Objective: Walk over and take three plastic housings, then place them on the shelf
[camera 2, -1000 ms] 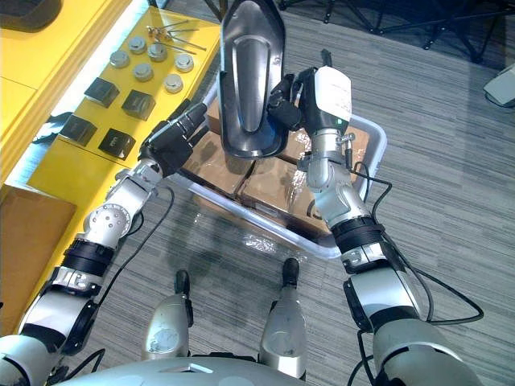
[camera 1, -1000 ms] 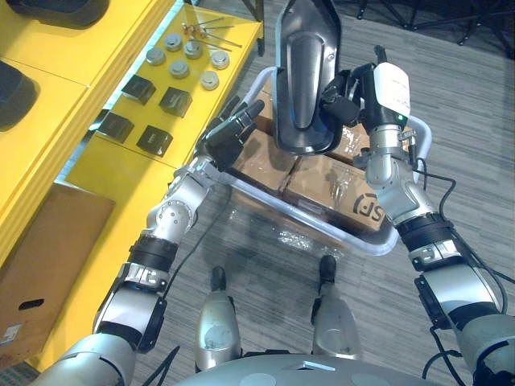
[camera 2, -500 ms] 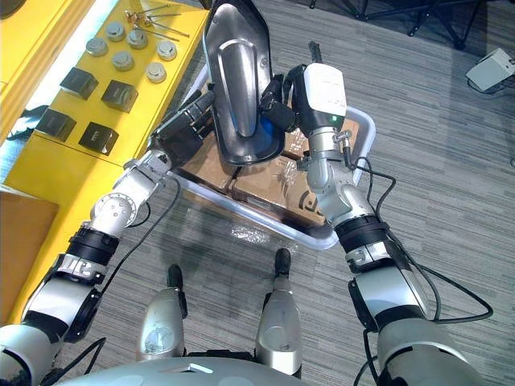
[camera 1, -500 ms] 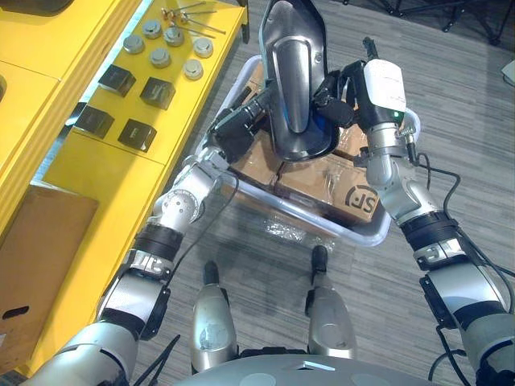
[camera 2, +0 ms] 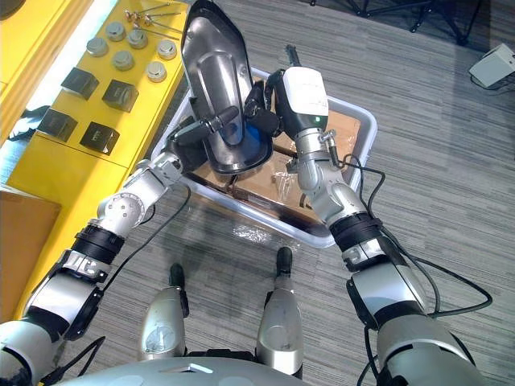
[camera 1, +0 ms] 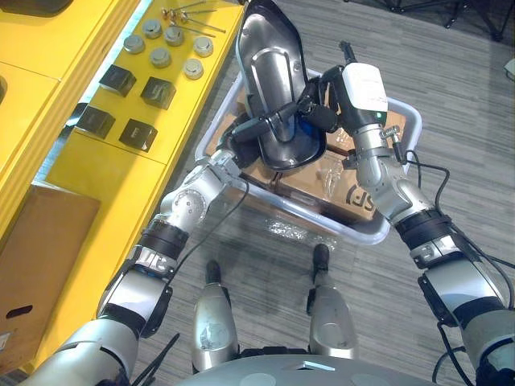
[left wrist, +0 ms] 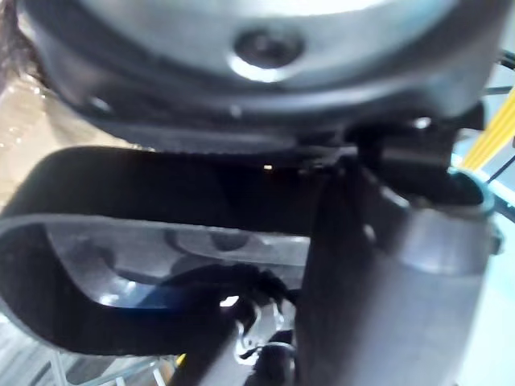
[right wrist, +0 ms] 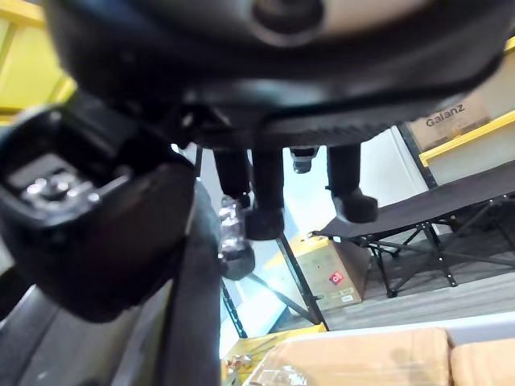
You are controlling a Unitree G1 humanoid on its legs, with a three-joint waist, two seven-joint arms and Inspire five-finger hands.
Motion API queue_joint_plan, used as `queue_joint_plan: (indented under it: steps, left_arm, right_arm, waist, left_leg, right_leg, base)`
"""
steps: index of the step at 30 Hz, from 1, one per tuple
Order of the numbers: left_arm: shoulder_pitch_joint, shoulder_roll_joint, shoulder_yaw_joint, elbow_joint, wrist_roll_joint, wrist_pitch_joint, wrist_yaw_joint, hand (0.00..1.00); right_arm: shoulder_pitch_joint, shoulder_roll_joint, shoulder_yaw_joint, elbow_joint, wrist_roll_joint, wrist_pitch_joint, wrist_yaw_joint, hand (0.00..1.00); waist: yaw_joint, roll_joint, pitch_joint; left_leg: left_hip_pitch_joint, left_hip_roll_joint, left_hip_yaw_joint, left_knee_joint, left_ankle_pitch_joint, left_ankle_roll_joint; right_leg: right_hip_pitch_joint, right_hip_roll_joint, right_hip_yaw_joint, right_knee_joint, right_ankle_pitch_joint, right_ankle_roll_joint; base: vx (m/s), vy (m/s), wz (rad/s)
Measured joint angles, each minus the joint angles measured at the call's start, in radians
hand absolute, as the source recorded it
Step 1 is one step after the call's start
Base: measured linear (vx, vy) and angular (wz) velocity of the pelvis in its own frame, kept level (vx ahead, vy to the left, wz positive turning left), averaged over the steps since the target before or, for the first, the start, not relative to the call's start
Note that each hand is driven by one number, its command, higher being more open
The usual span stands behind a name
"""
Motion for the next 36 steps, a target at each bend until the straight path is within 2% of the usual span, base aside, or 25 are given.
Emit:
queue_joint_plan:
  steps: [8,12,20,21,25,29,31,33,36]
  left_arm:
    - [0.000,-0.004,-0.003,0.000,0.066,-0.011,0.117,0.00]
    - [0.001,-0.011,0.002,0.019,0.070,-0.041,0.165,0.00]
    - [0.032,-0.026,0.009,0.025,0.076,-0.082,0.174,0.00]
    - [0.050,-0.031,0.009,0.024,0.085,-0.089,0.174,0.00]
    - [0.109,-0.049,0.012,0.001,0.106,-0.101,0.175,0.00]
    - [0.217,-0.114,0.101,-0.072,0.154,-0.198,0.232,0.00]
    - [0.255,-0.124,0.136,-0.122,0.190,-0.226,0.258,0.00]
    - [0.330,-0.126,0.159,-0.188,0.262,-0.269,0.287,0.00]
    - [0.407,-0.142,0.176,-0.239,0.350,-0.295,0.314,0.00]
  right_arm:
    - [-0.014,0.002,0.020,0.000,0.000,-0.006,0.006,0.00]
    - [-0.008,0.006,0.019,-0.035,0.000,-0.030,0.014,0.00]
    - [0.045,0.021,-0.002,-0.104,0.000,-0.046,0.014,0.00]
    - [0.063,0.033,-0.004,-0.105,0.000,-0.048,0.014,1.00]
    - [0.163,0.067,-0.050,-0.162,0.003,-0.060,0.016,1.00]
    - [0.316,0.105,-0.068,-0.295,0.084,-0.092,0.029,1.00]
    - [0.359,0.126,-0.068,-0.328,0.131,-0.099,0.043,1.00]
    - [0.438,0.175,-0.075,-0.358,0.201,-0.099,0.046,1.00]
    - [0.526,0.211,-0.095,-0.425,0.303,-0.097,0.047,1.00]
  waist:
    - [0.000,0.001,0.000]
    - [-0.002,0.001,0.000]
    - [0.002,0.000,0.000]
    - [0.001,0.000,0.000]
    - [0.003,-0.001,-0.001]
    - [-0.001,-0.006,-0.005]
    - [0.002,-0.012,-0.011]
    - [0.003,-0.019,-0.063]
    - [0.016,-0.024,-0.136]
  left_leg:
    - [0.001,0.000,-0.001,0.000,0.000,0.000]
    - [0.006,0.000,-0.002,0.000,0.000,0.000]
    - [0.027,0.000,-0.002,-0.006,0.000,0.000]
    - [0.038,0.000,-0.002,-0.009,0.000,0.000]
    - [0.068,0.000,-0.001,-0.025,0.000,0.001]
    - [0.115,0.000,0.003,-0.043,-0.001,0.001]
    - [0.140,0.000,0.011,-0.067,0.004,-0.001]
    - [0.169,0.000,0.018,-0.112,0.013,-0.004]
    - [0.198,-0.001,0.025,-0.154,0.024,-0.007]
  right_leg:
    - [0.003,0.000,-0.002,0.000,0.000,0.000]
    - [0.010,0.000,-0.003,-0.001,0.000,0.000]
    - [0.031,0.000,-0.007,-0.004,0.000,0.000]
    - [0.041,0.001,-0.007,-0.006,-0.001,0.000]
    - [0.070,0.002,-0.014,-0.019,-0.002,0.000]
    - [0.118,0.004,-0.023,-0.038,-0.002,0.000]
    - [0.126,0.004,-0.026,-0.038,-0.002,0.000]
    - [0.135,0.004,-0.048,-0.042,-0.004,0.000]
    - [0.150,0.004,-0.071,-0.055,-0.004,-0.001]
  base:
    - [0.00,0.000,0.00]
    - [0.00,0.000,0.00]
    - [0.00,0.004,0.00]
    - [0.00,0.000,0.00]
    - [0.00,0.000,0.00]
    - [0.00,0.000,0.00]
    - [0.00,0.006,-0.05]
    - [0.01,0.000,-0.02]
    - [0.07,0.013,0.00]
